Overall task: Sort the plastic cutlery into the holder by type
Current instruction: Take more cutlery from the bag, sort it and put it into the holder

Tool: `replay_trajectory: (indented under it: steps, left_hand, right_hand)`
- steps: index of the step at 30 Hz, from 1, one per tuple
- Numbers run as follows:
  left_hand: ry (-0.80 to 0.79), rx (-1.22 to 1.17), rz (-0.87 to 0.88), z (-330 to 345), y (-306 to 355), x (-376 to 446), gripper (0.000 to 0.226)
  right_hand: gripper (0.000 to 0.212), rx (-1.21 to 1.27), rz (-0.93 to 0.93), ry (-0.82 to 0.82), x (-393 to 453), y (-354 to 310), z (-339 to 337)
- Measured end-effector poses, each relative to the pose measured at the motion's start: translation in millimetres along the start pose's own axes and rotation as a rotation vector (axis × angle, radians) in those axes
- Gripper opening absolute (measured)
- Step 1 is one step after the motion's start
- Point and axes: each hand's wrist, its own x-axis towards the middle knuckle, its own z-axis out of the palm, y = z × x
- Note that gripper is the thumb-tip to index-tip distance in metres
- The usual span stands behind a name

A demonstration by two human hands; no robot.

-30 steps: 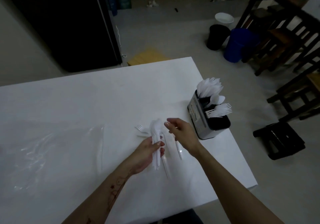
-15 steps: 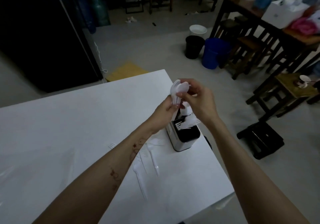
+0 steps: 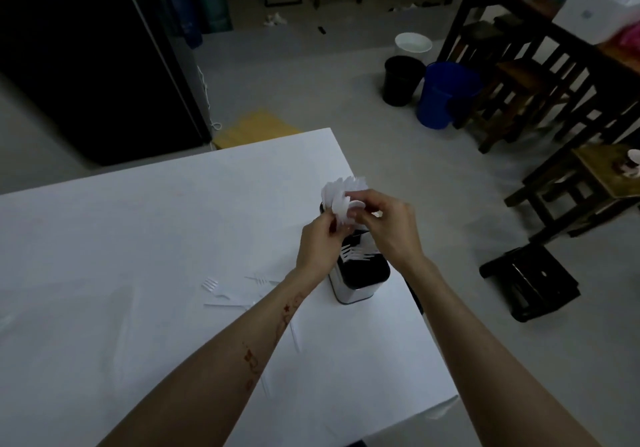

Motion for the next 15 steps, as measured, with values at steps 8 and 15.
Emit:
replay_trajectory:
  steps: [8,15]
  left_hand:
    - [-0.012,0.027,0.046,-8.6,-3.1,-15.6,0.037]
    - [-0.057,0.038,0.119,-11.9,-16.5,-26.6,0.048]
  right_hand:
    - [0.042,-0.139,0.044,-0.079,-11.6,3.5,4.9]
    - [0.045,-0.298,0.007,0.069,-21.2,11.3,16.3]
